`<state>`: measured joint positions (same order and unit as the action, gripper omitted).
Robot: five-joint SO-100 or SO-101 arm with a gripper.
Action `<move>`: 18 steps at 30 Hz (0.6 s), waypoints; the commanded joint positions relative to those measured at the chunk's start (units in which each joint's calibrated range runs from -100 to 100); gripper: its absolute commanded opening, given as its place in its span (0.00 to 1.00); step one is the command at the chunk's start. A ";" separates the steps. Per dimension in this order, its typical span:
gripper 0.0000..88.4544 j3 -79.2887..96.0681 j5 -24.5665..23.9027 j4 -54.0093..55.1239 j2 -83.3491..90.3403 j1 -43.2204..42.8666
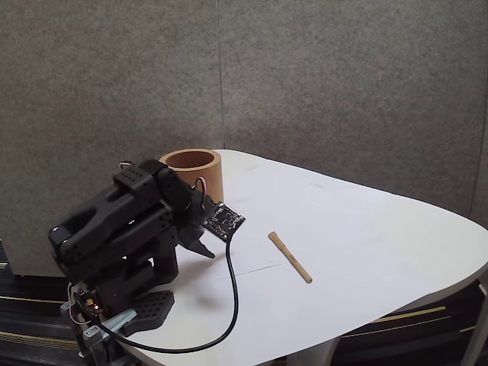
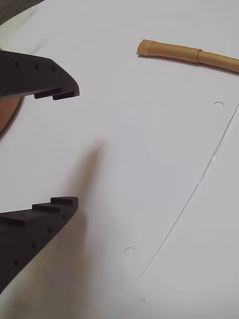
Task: Grab the pen and put it in the pen holder.
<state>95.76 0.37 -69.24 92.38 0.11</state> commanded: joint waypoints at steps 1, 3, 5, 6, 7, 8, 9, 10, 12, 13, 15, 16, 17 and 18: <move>0.31 -2.08 0.19 -0.68 -0.02 0.18; 0.31 -5.69 -0.02 -0.68 -0.02 0.18; 0.31 -9.12 -0.08 -0.25 -0.02 0.18; 0.31 -10.20 -0.08 -0.25 -0.02 0.18; 0.31 -10.47 -0.08 -0.25 -0.02 0.18; 0.31 -10.47 -0.08 -0.25 -0.02 0.18; 0.31 -10.47 -0.08 -0.25 -0.02 0.26; 0.31 -10.65 -0.02 -0.34 -0.02 0.26; 0.31 -11.91 0.08 -0.42 -0.02 0.33; 0.31 -13.45 0.08 -0.59 -0.19 0.33; 0.31 -18.05 -0.08 -0.68 -0.43 0.33; 0.31 -20.94 -0.13 -0.76 -0.59 0.40; 0.31 -24.19 -0.13 -0.76 -0.76 0.40; 0.31 -26.53 -0.18 -0.76 -1.00 0.48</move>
<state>80.14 0.27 -70.08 92.29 0.11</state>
